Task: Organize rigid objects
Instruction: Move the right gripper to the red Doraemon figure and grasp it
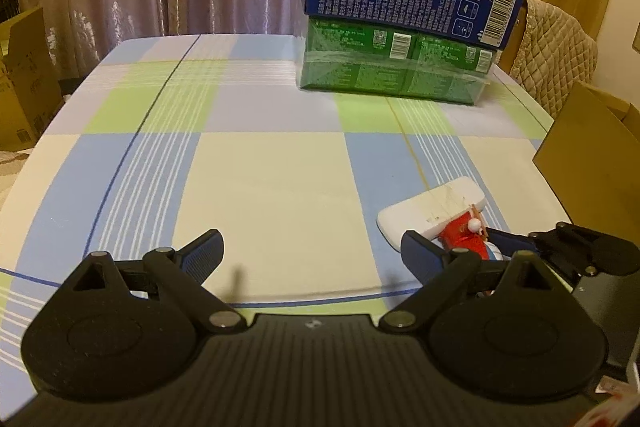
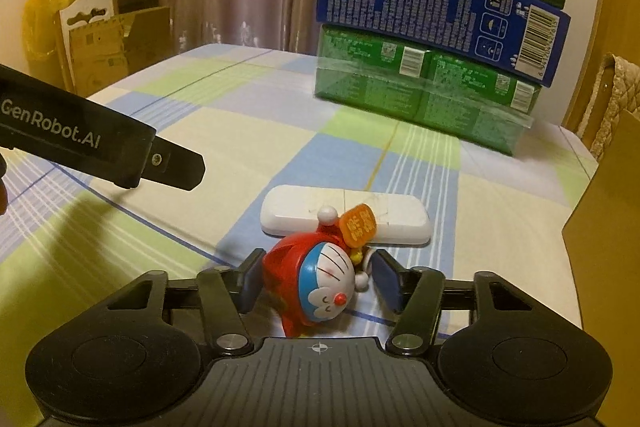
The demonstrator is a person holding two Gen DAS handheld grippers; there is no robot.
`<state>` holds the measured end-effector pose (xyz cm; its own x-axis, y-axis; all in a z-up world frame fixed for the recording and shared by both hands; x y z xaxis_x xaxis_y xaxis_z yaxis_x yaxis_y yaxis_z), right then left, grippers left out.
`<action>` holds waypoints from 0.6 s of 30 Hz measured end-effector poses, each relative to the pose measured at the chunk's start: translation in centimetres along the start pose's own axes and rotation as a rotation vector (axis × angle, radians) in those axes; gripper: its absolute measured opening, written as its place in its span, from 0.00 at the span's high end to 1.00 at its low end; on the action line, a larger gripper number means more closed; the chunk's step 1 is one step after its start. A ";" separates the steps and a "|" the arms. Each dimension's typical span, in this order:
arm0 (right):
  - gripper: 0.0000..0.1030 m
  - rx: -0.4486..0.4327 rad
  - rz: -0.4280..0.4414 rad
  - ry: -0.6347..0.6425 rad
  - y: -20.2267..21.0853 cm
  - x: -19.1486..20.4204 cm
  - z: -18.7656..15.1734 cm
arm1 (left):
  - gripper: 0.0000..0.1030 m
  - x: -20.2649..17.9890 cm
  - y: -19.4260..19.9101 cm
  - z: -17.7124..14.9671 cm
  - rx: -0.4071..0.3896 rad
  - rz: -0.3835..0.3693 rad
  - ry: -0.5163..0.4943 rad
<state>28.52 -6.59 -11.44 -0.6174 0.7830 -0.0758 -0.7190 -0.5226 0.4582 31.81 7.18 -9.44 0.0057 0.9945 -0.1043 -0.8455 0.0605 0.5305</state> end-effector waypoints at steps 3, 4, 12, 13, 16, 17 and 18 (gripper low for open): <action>0.51 0.009 -0.001 -0.007 0.0 -0.2 -0.1 | 0.09 -0.2 -0.1 -0.1 0.003 -0.001 -0.005; 0.51 0.009 -0.001 -0.007 0.1 -0.2 -0.1 | 0.09 -0.2 -0.2 -0.1 0.004 -0.002 -0.005; 0.51 0.032 -0.014 -0.052 0.4 -0.8 0.0 | 0.09 -0.8 -0.7 -0.4 0.015 -0.011 -0.047; 0.55 0.033 -0.016 -0.057 0.4 -0.9 0.1 | 0.09 -0.8 -0.8 -0.4 0.014 -0.016 -0.046; 0.59 0.015 -0.034 -0.051 0.8 -1.2 0.5 | 0.09 -0.8 -1.2 -0.4 0.012 -0.023 -0.046; 0.59 0.015 -0.034 -0.062 0.8 -1.4 0.7 | 0.09 -0.8 -1.2 -0.4 0.012 -0.023 -0.048; 0.59 0.016 -0.037 -0.071 0.9 -1.6 0.7 | 0.09 -0.9 -1.3 -0.4 0.011 -0.023 -0.050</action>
Point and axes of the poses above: each gripper's, at about its wrist camera, not at the fingertips, and y roughly against the way its jaws point, x to its left, z to its top, the point moved 2 cm from there along -y, roughly the way its jaws point, and after that the axes turned 11 degrees about -x, right-handed, at the moved point
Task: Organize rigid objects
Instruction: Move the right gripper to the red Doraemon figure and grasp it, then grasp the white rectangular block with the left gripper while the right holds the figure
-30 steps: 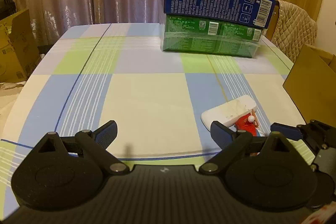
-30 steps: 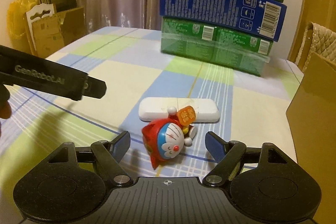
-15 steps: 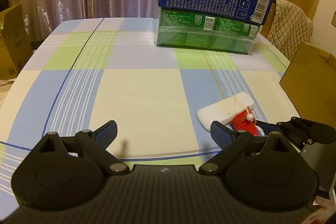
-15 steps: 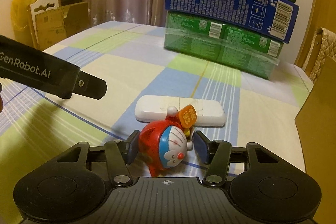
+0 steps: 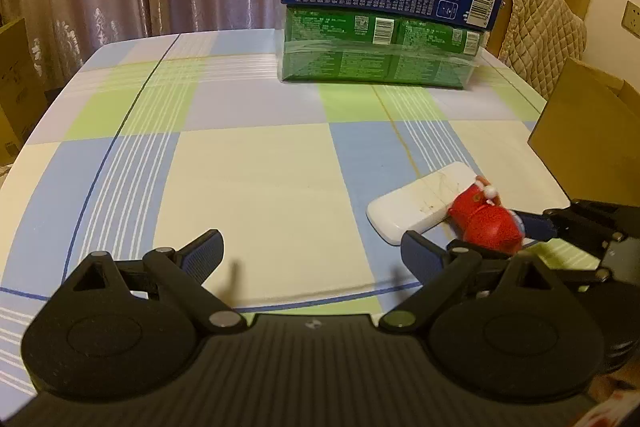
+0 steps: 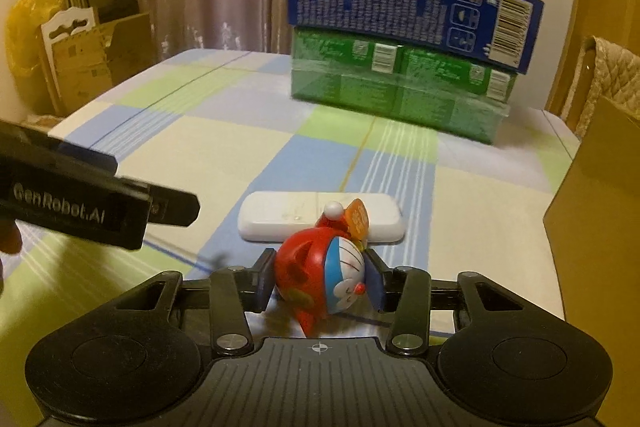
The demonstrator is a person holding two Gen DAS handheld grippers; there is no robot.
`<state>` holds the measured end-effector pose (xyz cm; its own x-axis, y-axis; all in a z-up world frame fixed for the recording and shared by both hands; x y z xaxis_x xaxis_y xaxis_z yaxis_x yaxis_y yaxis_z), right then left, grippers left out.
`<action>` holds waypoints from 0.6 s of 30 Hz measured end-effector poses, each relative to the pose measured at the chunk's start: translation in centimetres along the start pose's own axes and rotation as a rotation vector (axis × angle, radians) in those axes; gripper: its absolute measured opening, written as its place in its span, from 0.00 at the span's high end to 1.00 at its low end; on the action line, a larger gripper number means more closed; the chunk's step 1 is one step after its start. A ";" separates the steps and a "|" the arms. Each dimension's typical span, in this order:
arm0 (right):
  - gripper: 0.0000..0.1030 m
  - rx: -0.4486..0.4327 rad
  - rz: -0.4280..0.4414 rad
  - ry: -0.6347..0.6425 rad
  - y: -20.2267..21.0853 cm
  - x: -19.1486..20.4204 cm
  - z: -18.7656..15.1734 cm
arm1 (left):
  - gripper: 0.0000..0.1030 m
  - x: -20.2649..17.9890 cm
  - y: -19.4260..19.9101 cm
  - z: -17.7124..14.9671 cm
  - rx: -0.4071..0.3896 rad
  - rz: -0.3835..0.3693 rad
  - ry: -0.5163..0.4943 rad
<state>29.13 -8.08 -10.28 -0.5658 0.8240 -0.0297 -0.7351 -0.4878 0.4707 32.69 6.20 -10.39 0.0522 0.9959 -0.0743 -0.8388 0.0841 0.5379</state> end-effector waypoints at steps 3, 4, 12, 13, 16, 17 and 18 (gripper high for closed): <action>0.59 0.001 -0.015 -0.014 0.1 -0.6 0.1 | 0.09 -0.2 -0.3 0.0 -0.002 -0.011 -0.008; 0.59 0.001 -0.020 -0.019 0.2 -0.9 0.2 | 0.09 -0.3 -0.4 0.0 -0.004 -0.016 -0.012; 0.59 -0.024 -0.097 -0.051 1.5 -3.5 1.8 | 0.13 -2.1 -2.1 0.1 -0.043 -0.086 -0.105; 0.59 -0.024 -0.109 -0.054 1.6 -3.9 1.9 | 0.14 -2.4 -2.4 0.1 -0.044 -0.096 -0.128; 0.59 -0.014 -0.133 -0.081 1.6 -5.1 1.9 | 0.18 -3.5 -3.5 0.0 -0.050 -0.130 -0.198; 0.59 -0.011 -0.139 -0.091 1.6 -5.5 2.0 | 0.21 -3.7 -3.8 -0.1 -0.050 -0.145 -0.214; 0.59 -0.009 -0.145 -0.098 1.7 -5.8 2.0 | 0.24 -4.0 -4.2 -0.2 -0.047 -0.159 -0.230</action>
Point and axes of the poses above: each gripper's, at about its wrist camera, not at the fingertips, and y roughly against the way its jaws point, x to its left, z to its top, the point moved 2 cm from there along -y, roughly the way its jaws point, and after that the axes turned 11 degrees about -x, right-handed, at the moved point
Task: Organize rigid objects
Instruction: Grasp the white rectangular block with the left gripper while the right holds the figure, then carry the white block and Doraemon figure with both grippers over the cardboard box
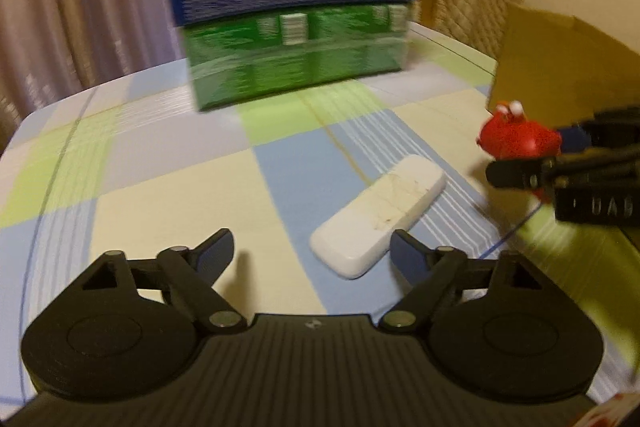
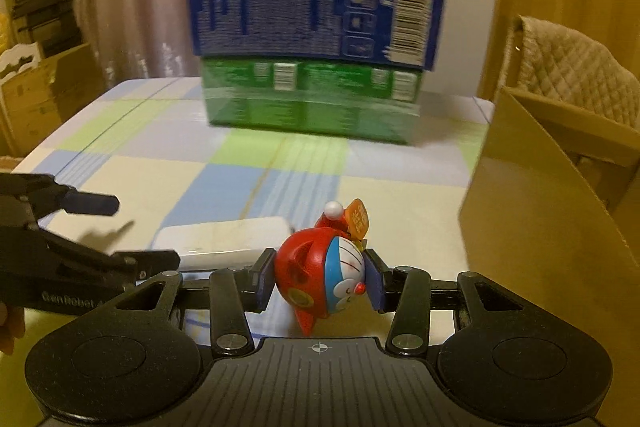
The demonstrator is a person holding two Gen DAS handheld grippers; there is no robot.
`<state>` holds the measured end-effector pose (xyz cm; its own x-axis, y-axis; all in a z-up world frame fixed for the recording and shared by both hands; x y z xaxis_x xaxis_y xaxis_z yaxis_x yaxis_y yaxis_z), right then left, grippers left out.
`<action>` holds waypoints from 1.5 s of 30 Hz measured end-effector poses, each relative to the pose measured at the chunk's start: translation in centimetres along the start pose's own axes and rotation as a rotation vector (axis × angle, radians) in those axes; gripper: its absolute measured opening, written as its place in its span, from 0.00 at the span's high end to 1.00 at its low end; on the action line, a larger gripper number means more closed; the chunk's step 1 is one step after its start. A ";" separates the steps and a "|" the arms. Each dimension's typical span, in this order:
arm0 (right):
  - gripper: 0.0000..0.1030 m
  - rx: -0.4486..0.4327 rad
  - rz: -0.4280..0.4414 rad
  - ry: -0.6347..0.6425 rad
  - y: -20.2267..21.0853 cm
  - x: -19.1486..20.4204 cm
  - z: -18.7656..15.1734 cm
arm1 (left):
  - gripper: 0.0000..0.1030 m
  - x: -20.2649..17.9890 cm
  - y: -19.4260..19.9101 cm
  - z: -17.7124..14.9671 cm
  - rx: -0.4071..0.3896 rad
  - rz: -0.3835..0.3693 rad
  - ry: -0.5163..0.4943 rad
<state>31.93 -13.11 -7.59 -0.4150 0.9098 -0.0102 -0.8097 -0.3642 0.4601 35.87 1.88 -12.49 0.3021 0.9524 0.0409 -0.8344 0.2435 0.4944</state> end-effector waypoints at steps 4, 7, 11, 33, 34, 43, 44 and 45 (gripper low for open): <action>0.59 0.002 -0.011 -0.019 -0.1 -0.8 0.2 | 0.25 -0.9 -1.2 -0.4 0.008 -0.029 -0.050; 0.59 0.006 -0.011 -0.027 -0.3 -1.1 0.2 | 0.27 -1.0 -1.7 -0.4 -0.009 -0.048 -0.033; 0.59 0.014 -0.003 -0.036 -0.7 -1.1 0.2 | 0.43 -1.4 -2.1 0.0 -0.010 -0.089 -0.026; 0.59 0.057 0.117 -0.074 4.7 2.1 -0.3 | 0.66 -2.9 9.6 -4.6 0.182 0.034 0.125; 0.59 0.058 0.122 -0.087 5.4 2.0 -0.3 | 0.66 -3.0 9.5 -4.5 0.179 0.035 0.121; 0.59 0.062 0.087 -0.136 6.4 0.4 -0.1 | 0.66 -3.5 7.4 -3.7 0.163 0.029 0.092; 0.59 0.066 0.084 -0.144 6.2 0.1 -0.1 | 0.66 -3.5 7.4 -3.7 0.162 0.027 0.095; 0.59 0.069 0.081 -0.149 6.0 -0.1 -0.1 | 0.66 -3.5 7.4 -3.7 0.156 0.018 0.093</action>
Point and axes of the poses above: each gripper's, at about its wrist camera, not at the fingertips, and y roughly against the way its jaws point, x to its left, z to its top, the point moved 2 cm from there along -y, roughly the way its jaws point, and after that the axes turned 11 degrees about -x, right-handed, at the moved point
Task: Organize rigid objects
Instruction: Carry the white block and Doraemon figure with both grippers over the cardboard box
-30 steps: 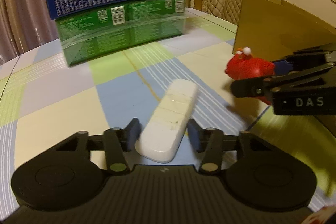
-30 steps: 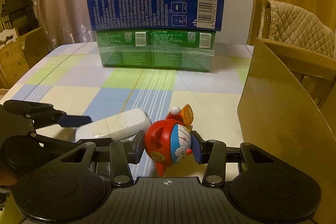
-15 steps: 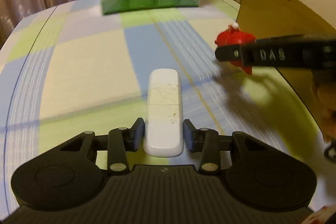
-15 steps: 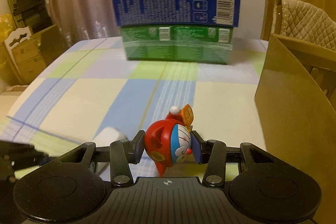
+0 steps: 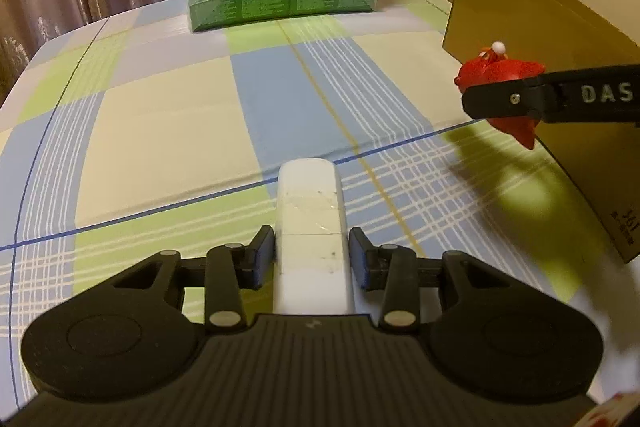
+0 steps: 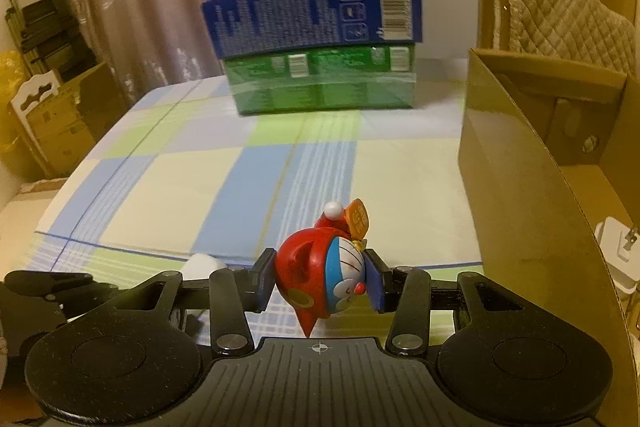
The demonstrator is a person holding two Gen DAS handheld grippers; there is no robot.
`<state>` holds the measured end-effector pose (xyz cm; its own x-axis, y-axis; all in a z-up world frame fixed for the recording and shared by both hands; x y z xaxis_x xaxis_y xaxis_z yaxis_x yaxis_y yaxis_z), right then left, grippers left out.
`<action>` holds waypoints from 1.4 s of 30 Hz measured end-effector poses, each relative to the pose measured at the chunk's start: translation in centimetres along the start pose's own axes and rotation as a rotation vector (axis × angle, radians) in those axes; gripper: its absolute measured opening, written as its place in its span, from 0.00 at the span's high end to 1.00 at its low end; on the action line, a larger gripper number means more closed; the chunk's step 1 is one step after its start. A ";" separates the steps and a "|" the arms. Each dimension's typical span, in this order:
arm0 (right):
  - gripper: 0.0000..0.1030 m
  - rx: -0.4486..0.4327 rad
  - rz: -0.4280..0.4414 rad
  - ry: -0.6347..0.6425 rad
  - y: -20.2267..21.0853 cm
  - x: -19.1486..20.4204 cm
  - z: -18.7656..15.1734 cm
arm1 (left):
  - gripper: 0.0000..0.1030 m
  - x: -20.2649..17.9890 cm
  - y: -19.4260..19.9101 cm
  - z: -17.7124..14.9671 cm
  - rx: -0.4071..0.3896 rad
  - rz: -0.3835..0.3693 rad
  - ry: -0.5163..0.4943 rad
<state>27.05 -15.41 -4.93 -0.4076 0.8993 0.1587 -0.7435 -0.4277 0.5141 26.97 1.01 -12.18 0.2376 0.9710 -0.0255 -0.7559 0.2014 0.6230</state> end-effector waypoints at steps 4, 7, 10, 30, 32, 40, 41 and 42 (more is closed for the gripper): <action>0.59 -0.008 0.009 -0.009 -0.4 -0.2 0.4 | 0.66 -0.2 0.4 0.4 -0.045 0.020 -0.002; 0.59 -0.016 0.027 -0.015 -0.4 0.0 0.7 | 0.66 -0.4 0.8 0.6 -0.071 0.029 -0.010; 0.59 -0.014 0.034 -0.022 -0.4 0.1 0.7 | 0.66 -0.7 1.1 0.7 -0.074 0.020 -0.013; 0.59 -0.009 0.029 -0.043 -0.8 0.2 0.9 | 0.66 -1.0 -1.6 1.0 -0.016 -0.012 -0.026; 0.59 -0.011 0.030 -0.041 -0.7 0.3 0.9 | 0.66 -1.2 -1.2 1.0 -0.037 0.003 -0.039; 0.59 -0.016 0.024 -0.046 -0.7 0.0 1.1 | 0.66 0.3 -1.6 1.2 -0.065 0.072 0.018; 0.59 -0.016 0.024 -0.047 -0.7 0.0 1.2 | 0.66 0.3 -1.8 1.1 -0.053 0.075 0.020; 0.59 -0.017 0.025 -0.048 -0.7 0.0 1.2 | 0.65 0.3 -1.8 1.0 -0.054 0.074 0.018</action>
<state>28.20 -14.98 -4.30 -0.4001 0.8916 0.2118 -0.7424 -0.4509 0.4955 29.07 0.84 -12.53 0.1690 0.9856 0.0046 -0.8031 0.1350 0.5804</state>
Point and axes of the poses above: each gripper's, at about its wrist camera, not at the fingertips, and y roughly against the way its jaws point, x to its left, z to its top, the point moved 2 cm from there along -y, roughly the way its jaws point, and after that the axes turned 11 degrees about -x, right-handed, at the moved point
